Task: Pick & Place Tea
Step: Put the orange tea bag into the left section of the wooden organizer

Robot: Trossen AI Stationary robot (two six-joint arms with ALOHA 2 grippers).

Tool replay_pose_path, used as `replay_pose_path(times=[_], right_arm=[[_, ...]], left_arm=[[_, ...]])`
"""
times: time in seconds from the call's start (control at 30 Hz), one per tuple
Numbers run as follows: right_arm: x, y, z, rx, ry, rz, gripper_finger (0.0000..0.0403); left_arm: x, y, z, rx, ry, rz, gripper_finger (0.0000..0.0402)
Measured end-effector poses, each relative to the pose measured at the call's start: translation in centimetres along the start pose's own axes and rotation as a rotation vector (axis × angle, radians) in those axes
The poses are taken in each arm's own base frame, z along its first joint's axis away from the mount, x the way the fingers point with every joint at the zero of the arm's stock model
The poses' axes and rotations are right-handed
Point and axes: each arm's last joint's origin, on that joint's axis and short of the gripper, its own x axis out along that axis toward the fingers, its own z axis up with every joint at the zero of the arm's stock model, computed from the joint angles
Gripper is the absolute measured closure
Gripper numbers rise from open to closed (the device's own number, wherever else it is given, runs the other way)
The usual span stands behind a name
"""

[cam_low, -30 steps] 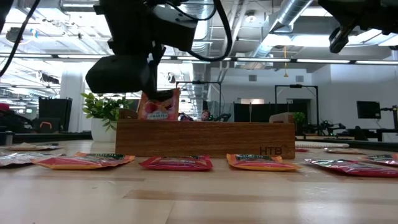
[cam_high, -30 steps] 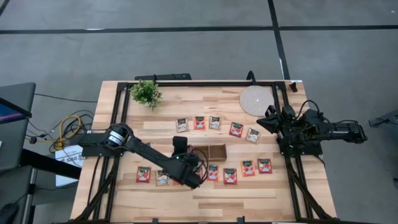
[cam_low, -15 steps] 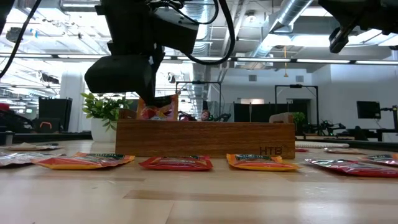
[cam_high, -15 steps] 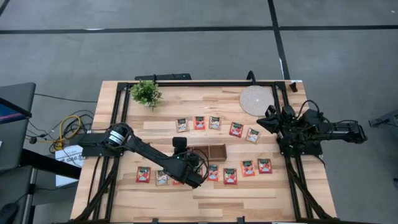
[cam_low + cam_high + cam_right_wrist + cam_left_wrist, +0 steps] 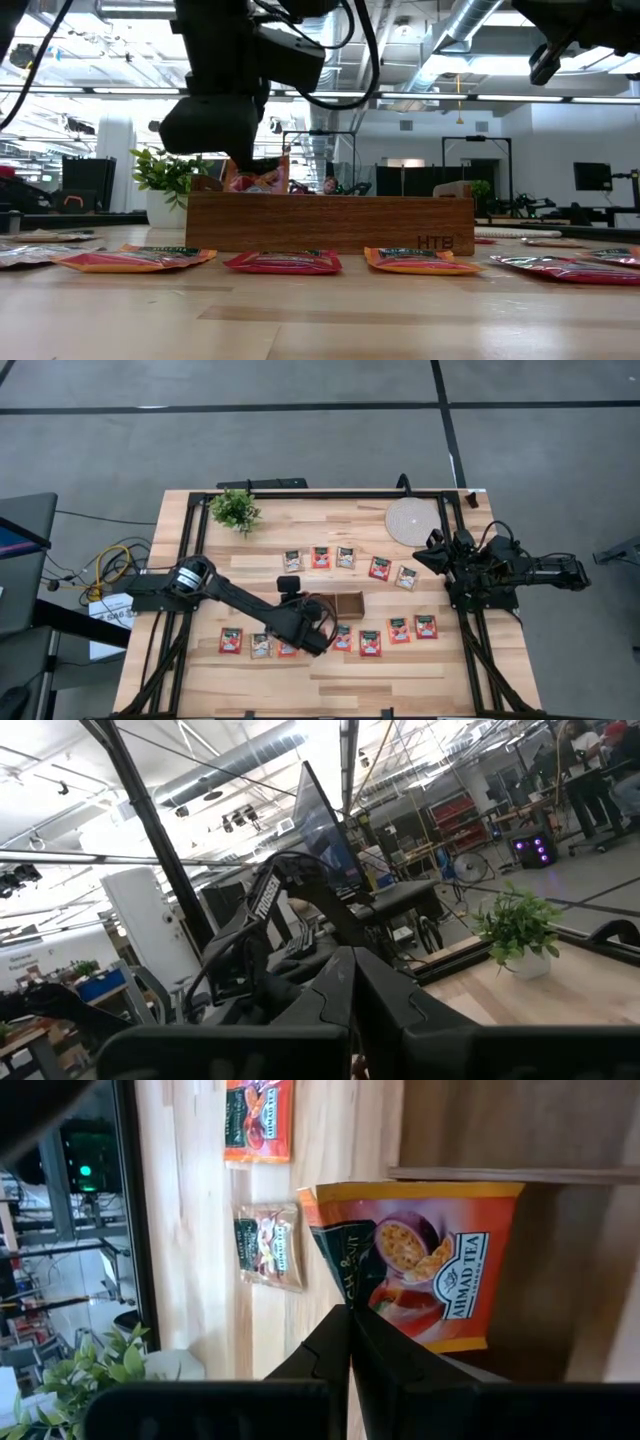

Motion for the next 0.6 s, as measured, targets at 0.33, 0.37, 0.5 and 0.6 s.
replay_pose_path(times=[0.33, 0.37, 0.5, 0.6], right_arm=[[0.00, 0.00, 0.00, 0.000, 0.000, 0.000, 0.0403], [0.00, 0.00, 0.00, 0.000, 0.000, 0.000, 0.0403], [0.00, 0.00, 0.00, 0.000, 0.000, 0.000, 0.0403], [0.00, 0.00, 0.00, 0.000, 0.000, 0.000, 0.0403]], left_arm=[[0.53, 0.50, 0.25, -0.015, 0.019, -0.006, 0.0399], [0.53, 0.50, 0.25, -0.014, 0.019, -0.006, 0.0397], [0.52, 0.50, 0.24, -0.018, 0.020, -0.009, 0.0376], [0.52, 0.47, 0.22, -0.018, 0.027, -0.020, 0.0352]])
